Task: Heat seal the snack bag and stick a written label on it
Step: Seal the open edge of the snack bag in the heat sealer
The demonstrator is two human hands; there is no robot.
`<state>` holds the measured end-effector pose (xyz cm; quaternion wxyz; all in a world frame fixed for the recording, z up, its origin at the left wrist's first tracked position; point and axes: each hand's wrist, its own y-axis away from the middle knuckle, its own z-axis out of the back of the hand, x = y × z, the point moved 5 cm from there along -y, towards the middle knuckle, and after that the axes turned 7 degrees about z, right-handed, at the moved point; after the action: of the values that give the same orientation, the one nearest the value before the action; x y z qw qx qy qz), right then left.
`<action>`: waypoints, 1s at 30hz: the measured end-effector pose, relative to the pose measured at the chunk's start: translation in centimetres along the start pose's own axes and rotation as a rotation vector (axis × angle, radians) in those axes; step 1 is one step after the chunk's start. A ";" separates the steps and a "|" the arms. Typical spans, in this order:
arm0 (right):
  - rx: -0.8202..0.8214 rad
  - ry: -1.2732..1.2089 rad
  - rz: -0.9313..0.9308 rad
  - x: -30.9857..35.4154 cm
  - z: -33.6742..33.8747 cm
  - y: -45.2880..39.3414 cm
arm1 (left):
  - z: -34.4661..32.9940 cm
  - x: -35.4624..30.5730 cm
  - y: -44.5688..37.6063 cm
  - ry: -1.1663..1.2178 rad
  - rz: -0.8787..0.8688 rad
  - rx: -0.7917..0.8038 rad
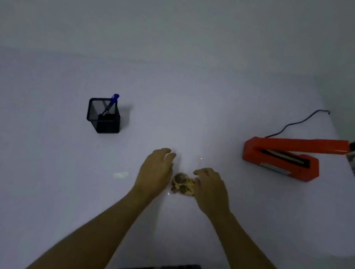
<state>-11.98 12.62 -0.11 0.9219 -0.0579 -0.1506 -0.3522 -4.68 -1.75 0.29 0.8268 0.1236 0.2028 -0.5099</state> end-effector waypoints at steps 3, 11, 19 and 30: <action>0.021 -0.046 0.029 0.0 -1.8 0.1 | -1.7 -1.1 0.6 0.103 0.052 0.037; 0.040 -0.076 0.086 -0.8 -3.9 -0.3 | -6.4 -1.6 2.0 0.074 -0.098 0.071; -0.015 -0.072 0.087 -1.3 -4.3 -0.6 | -7.4 -1.7 2.0 -0.018 -0.071 0.053; -0.012 -0.085 0.215 -2.8 -4.9 -1.0 | -8.0 -3.2 2.0 -0.097 0.133 0.137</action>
<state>-13.48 12.58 -5.68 0.9468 -0.0941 -0.1803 -0.2494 -5.84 4.98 -5.31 0.8574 0.1679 0.1185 -0.4718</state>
